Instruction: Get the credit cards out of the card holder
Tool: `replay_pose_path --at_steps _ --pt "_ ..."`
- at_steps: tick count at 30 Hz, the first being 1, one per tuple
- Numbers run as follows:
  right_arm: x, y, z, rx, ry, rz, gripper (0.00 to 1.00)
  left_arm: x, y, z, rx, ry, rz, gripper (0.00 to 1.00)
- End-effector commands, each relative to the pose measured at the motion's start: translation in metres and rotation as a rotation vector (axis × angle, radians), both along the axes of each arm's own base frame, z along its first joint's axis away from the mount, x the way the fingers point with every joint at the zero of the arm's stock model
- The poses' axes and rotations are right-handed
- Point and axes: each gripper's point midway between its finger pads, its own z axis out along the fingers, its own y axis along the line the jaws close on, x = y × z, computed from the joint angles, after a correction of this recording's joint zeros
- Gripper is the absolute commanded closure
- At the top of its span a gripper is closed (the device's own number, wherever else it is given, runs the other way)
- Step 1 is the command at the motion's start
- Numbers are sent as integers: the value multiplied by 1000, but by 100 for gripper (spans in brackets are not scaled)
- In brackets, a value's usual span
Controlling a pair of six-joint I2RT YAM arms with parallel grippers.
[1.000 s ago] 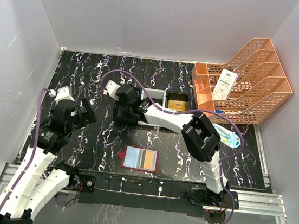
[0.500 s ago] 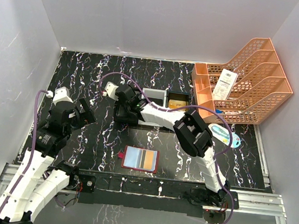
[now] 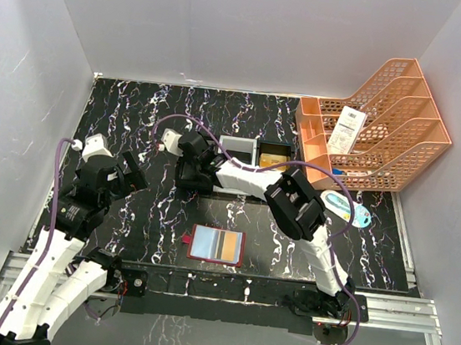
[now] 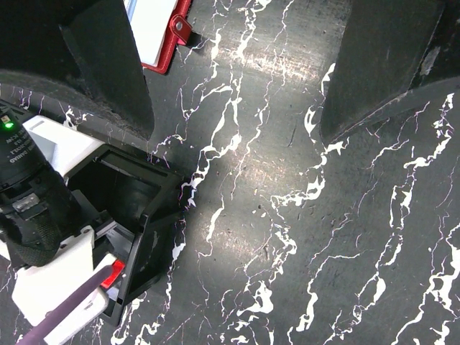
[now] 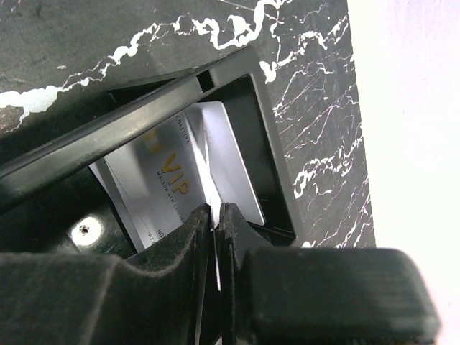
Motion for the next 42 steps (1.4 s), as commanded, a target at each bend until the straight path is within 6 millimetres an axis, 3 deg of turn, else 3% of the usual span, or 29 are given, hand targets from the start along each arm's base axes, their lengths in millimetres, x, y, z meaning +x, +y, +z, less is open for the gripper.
replay_pose_path --at_steps 1,4,9,15,33,38,42 --pt "10 3 8 12 -39 -2 89 -1 6 -4 16 11 26 1" --pt "10 1 9 11 -41 -5 85 -1 5 -4 17 15 26 1" --pt "8 1 16 33 -36 -14 69 -1 6 -6 19 21 27 1" --pt "7 -1 32 47 -36 -7 61 -2 6 -6 19 22 27 1" --pt "-6 10 69 201 15 48 53 0 2 -9 14 40 5 1" --pt "-4 6 87 240 -14 32 52 0 0 -10 11 39 -3 1" --pt "-5 -1 121 378 -30 -50 51 1 -1 -11 12 45 -9 1"
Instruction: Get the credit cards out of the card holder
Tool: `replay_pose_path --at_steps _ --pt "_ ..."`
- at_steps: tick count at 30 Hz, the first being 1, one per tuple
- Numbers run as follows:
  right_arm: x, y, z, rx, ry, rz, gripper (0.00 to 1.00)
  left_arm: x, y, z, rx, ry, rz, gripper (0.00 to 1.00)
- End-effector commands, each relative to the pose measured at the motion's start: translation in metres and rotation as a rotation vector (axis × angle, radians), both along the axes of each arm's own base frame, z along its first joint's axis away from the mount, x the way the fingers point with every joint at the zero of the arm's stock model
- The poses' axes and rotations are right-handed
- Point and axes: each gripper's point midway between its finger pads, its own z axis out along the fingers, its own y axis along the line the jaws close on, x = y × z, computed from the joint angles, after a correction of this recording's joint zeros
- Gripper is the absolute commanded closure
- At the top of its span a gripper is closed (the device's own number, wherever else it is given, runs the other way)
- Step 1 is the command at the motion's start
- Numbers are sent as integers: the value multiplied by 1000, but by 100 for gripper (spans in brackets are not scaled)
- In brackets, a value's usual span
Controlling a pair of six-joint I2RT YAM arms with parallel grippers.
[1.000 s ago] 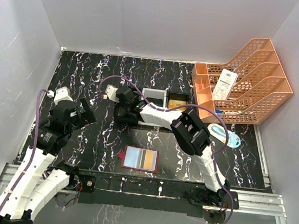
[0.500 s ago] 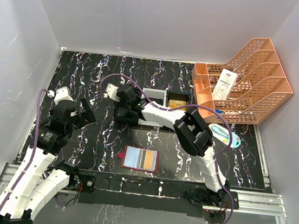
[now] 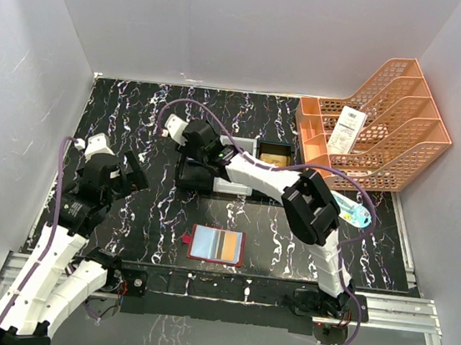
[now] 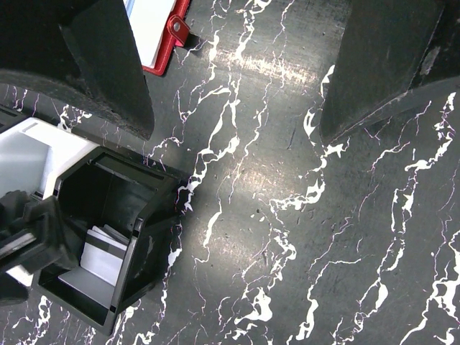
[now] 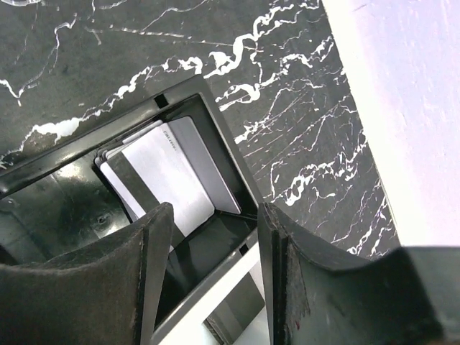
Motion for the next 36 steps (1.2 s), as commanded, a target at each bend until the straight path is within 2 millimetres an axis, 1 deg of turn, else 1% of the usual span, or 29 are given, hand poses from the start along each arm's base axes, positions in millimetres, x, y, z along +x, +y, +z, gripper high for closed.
replay_pose_path --at_steps 1,2,4,5,6,7,8,9,10,11,12,13,14,16,17,19,20,21,22,24,26,29,32,36 --pt "1 -10 98 288 -87 -116 51 -1 0 -6 9 19 -12 1" --pt "-3 -14 110 355 -79 -145 50 0 -2 -6 8 21 -20 1" --pt "-16 -28 128 478 -58 -201 47 1 -5 -7 2 21 -37 1" --pt "-24 -37 133 543 -35 -240 44 2 -7 -6 -1 19 -52 1" --pt "-31 -47 136 605 -12 -286 39 2 -9 -7 -4 19 -64 1" --pt "-41 -58 143 681 11 -326 36 3 -12 -8 -10 19 -78 1" --pt "-51 -66 140 728 44 -354 35 3 -15 -9 -16 21 -92 1" --pt "-63 -75 131 765 95 -384 35 5 -19 -9 -25 18 -112 1" --pt "-73 -83 126 802 137 -419 36 6 -23 -10 -34 18 -137 1" --pt "-84 -93 119 819 179 -449 38 7 -29 -11 -47 21 -165 1" --pt "-95 -101 118 853 214 -470 38 7 -35 -12 -59 24 -196 1" --pt "-107 -111 108 866 257 -499 38 8 -41 -13 -74 28 -229 1" --pt "-118 -119 103 891 291 -518 38 8 -48 -16 -91 36 -265 1" --pt "-141 -129 93 948 373 -532 38 10 -63 -16 -120 39 -348 1" --pt "-153 -133 95 991 410 -521 37 10 -71 -17 -140 39 -390 1" --pt "-172 -139 85 1038 491 -529 37 7 -92 -15 -214 39 -491 2" --pt "-180 -141 80 1062 530 -541 37 3 -106 -13 -272 44 -553 3" --pt "-187 -145 70 1069 563 -557 37 2 -116 -12 -320 54 -591 4" --pt "-193 -147 66 1084 590 -572 37 -1 -126 -11 -369 61 -630 6" --pt "-203 -153 54 1104 646 -626 37 -5 -142 -9 -459 84 -689 11" --pt "-213 -154 43 1146 724 -679 37 -9 -152 -11 -512 111 -725 15" --pt "-225 -151 31 1188 815 -700 37 -15 -161 -16 -519 146 -754 19" --pt "-236 -145 21 1222 905 -709 37 -24 -176 -22 -530 199 -799 21" --pt "-249 -139 5 1240 1022 -736 40 -43 -197 -42 -468 304 -848 26"
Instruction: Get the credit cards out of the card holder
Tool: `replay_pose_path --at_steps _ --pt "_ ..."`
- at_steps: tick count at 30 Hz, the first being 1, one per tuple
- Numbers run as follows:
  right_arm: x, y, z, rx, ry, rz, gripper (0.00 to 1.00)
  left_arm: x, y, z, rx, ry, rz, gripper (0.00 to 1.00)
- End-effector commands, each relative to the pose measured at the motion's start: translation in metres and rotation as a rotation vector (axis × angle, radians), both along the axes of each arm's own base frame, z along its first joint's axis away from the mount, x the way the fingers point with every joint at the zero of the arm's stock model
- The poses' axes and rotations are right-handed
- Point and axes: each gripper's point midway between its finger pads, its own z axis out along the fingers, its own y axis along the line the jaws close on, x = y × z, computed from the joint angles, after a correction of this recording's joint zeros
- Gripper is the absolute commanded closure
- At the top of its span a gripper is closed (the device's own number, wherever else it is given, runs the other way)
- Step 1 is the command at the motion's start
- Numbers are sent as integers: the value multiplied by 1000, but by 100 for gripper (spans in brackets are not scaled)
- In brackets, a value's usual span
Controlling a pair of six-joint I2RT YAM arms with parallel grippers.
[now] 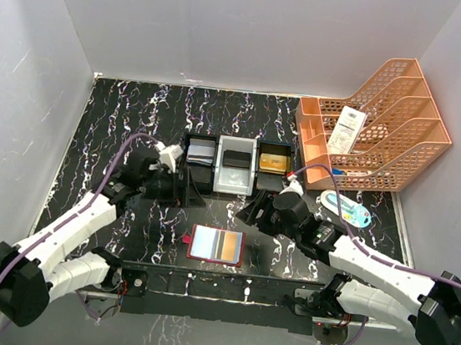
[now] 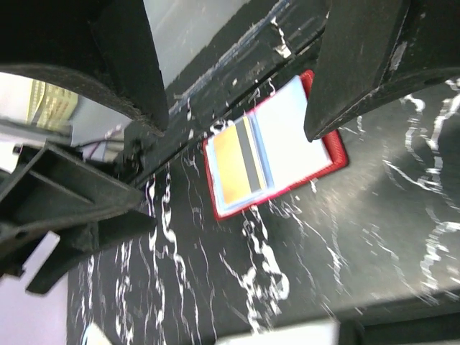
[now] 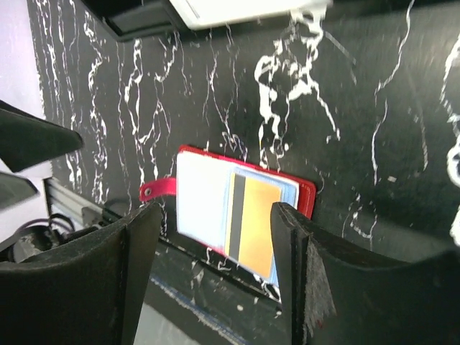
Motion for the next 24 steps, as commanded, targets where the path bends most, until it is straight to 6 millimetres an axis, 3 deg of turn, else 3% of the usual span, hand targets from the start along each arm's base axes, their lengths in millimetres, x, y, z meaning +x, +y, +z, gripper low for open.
replay_pose_path --at_steps 1,5,11,15,24 --pt "-12 19 6 171 109 -4 42 -25 -28 -8 22 63 -103 28" --pt "-25 21 -13 189 233 -24 54 -43 -52 -21 6 121 -151 35" --pt "-36 32 -19 244 288 35 65 -63 -69 -44 48 186 -189 45" --pt "-39 38 -24 233 313 70 71 -65 -70 -57 69 214 -158 51" --pt "-44 34 -57 152 397 47 72 -72 -70 -75 87 264 -155 54"
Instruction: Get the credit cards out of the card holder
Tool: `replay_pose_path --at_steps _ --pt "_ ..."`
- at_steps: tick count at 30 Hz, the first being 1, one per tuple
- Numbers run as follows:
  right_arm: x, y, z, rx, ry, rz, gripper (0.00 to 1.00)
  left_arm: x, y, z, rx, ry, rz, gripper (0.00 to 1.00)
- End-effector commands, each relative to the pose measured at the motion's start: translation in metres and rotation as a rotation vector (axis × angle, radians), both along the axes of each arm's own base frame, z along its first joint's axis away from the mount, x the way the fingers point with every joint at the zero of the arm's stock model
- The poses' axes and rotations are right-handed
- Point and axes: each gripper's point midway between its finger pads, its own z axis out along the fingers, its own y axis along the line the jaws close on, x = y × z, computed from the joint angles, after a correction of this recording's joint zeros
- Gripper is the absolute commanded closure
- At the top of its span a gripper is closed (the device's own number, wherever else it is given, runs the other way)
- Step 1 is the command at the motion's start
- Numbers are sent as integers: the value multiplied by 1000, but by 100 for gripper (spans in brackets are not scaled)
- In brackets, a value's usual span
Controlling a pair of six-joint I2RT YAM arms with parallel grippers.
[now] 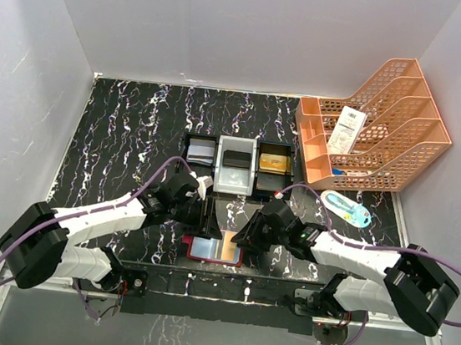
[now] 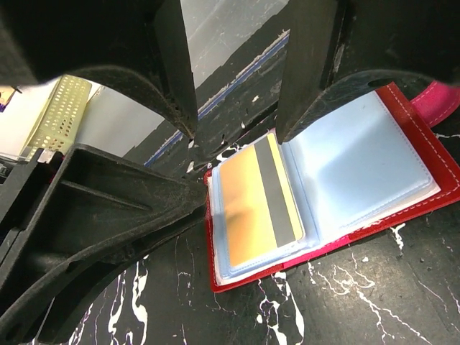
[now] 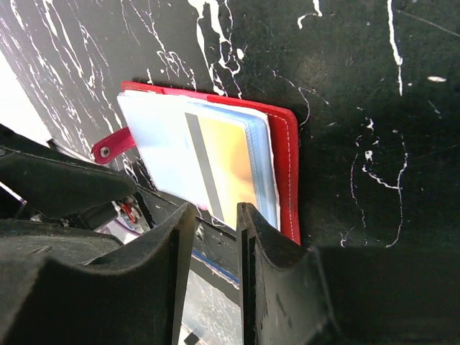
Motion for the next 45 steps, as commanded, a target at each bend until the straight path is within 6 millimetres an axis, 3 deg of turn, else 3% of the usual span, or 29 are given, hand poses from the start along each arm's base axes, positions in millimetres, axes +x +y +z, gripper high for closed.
replay_pose_path --at_steps 1,8,19,32,45 --pt "5 12 10 54 -19 5 73 -5 -2 -9 -3 23 2 55" --pt "1 17 1 57 3 44 77 -9 -5 -21 -9 51 10 62" --pt "1 1 -16 -45 26 9 75 -12 -6 -35 -4 76 15 67" --pt "-6 3 -29 -50 62 40 75 -17 -4 -56 16 109 37 74" --pt "-8 5 -36 -62 81 58 76 -13 -4 -55 9 93 67 90"
